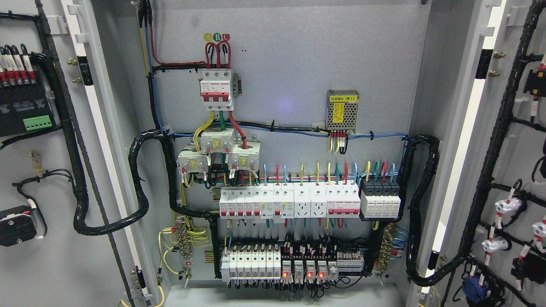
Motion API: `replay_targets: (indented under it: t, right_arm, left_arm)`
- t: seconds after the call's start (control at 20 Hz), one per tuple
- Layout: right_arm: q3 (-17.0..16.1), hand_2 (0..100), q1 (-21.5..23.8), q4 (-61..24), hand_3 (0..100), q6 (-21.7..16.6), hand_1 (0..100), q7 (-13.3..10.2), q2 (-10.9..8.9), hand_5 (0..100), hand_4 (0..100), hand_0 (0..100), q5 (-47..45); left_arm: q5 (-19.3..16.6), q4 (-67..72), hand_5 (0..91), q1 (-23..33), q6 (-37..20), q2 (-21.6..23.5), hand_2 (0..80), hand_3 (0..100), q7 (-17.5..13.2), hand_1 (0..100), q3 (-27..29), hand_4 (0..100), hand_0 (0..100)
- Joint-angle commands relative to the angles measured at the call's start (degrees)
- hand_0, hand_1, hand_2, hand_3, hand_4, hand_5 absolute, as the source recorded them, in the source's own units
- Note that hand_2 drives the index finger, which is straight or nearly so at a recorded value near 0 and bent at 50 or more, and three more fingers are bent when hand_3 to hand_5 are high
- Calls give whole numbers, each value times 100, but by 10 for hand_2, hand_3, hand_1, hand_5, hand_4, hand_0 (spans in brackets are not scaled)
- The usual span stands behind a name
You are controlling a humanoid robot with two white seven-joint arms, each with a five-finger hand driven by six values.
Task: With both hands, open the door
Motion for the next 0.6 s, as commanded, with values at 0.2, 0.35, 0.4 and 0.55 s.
replay_targets:
  t: [0.2,0.35,0.4,0.55]
  right_arm:
    - [42,0,-394,2179,0,27,135,3,315,0,0,73,-16]
    - [-11,0,-738,3296,0,27,135,3,579,0,0,73,-7]
    - [-11,0,-834,3543,0,27,135,3,614,0,0,73,-7]
    - [-11,0,-1071,4273,0,27,135,3,623,0,0,73,10]
  left_arm:
    - [-989,2196,0,633,-2375,-1468,0,0,14,556,-1188,0,120]
    - [-998,3497,0,554,-2322,-1644,0,0,14,556,-1179,0,120]
    - [-989,3901,0,502,-2261,-1670,0,0,14,556,-1170,0,120]
    - [-981,5096,0,238,-2181,-1784,0,0,14,556,-969,0,120]
